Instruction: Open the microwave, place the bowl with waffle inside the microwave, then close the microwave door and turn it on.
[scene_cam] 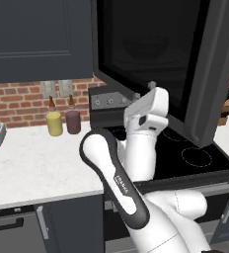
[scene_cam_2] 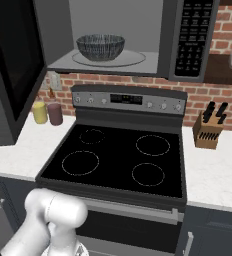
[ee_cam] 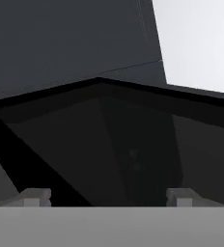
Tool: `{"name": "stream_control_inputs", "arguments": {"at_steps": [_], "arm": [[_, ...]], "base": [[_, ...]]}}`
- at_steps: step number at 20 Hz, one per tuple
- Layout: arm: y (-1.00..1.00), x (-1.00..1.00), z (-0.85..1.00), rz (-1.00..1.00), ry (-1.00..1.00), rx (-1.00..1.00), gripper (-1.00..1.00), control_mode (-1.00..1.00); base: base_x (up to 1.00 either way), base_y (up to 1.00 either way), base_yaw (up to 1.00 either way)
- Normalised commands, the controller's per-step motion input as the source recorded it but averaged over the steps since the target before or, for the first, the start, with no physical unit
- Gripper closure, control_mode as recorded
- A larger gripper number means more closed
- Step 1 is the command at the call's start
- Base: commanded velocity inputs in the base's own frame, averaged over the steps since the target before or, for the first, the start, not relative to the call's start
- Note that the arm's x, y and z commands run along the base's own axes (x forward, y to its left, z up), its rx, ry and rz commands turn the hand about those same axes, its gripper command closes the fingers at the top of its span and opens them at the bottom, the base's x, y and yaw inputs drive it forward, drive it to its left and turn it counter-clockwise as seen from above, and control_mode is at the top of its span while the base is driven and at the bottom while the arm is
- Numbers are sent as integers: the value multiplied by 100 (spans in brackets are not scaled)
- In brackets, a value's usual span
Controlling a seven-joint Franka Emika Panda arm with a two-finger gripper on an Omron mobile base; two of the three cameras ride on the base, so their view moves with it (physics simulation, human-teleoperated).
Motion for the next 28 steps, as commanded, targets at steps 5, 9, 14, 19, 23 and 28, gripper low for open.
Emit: {"name": "stream_control_inputs", "arguments": {"at_steps": [5,9,14,19,23,28], "arm": [[-50,2,0,-7,-6,10,-100,-100],[-60,18,0,0,-6,27,-100,-100],[-63,29,0,0,-6,34,-100,-100],[-57,40,0,0,-5,33,-100,-100],[-56,39,1,0,-1,32,-100,-100],[-45,43,14,1,0,27,-100,-100]], "base": [[0,0,0],[0,0,0],[0,0,0],[0,0,0],[0,0,0],[0,0,0]]}}
